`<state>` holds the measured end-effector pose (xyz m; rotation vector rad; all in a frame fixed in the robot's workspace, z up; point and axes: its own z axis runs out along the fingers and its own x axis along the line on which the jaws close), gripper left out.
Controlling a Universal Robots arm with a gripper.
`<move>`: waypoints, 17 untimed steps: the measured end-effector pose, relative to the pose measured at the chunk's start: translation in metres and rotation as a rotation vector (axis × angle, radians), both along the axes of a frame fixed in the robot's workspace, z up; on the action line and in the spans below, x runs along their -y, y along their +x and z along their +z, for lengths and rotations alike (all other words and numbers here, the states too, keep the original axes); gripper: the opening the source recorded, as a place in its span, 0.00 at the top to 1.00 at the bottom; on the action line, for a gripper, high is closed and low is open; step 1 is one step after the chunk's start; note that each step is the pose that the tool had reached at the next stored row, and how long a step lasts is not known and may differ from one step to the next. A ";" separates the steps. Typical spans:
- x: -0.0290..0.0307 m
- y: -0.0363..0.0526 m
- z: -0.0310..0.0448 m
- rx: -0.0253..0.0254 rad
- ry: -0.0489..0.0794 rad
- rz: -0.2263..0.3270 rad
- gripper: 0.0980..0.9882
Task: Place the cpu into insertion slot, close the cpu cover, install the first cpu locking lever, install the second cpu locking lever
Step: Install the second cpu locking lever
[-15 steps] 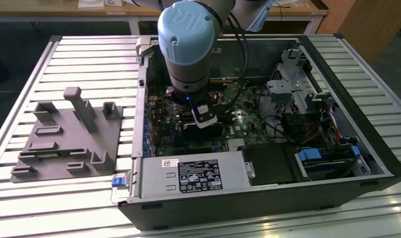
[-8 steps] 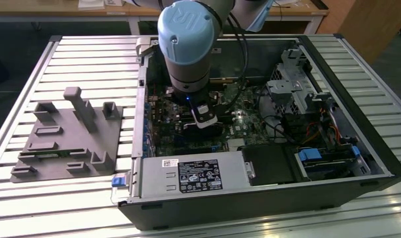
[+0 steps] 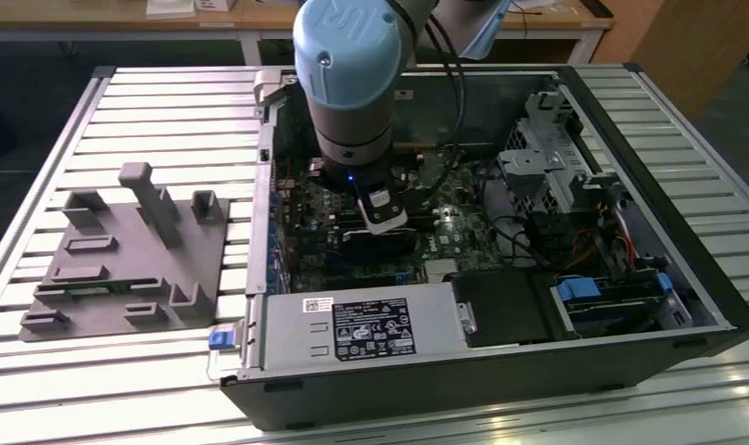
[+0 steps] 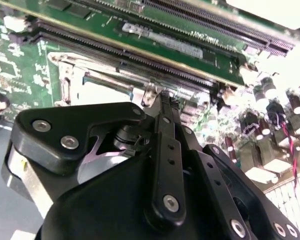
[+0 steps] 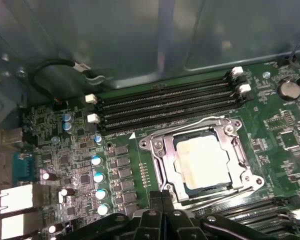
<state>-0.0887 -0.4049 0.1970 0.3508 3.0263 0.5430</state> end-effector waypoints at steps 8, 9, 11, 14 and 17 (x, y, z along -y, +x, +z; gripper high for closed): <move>0.0000 0.0056 0.0100 -0.0011 -0.026 -0.009 0.99; 0.0000 0.0069 0.0103 -0.0013 -0.033 -0.012 0.99; 0.0000 0.0098 0.0107 -0.0018 -0.047 -0.017 0.99; 0.0000 0.0169 0.0107 -0.0024 -0.059 -0.021 0.99; -0.0001 0.0256 0.0107 -0.0031 -0.065 -0.022 0.99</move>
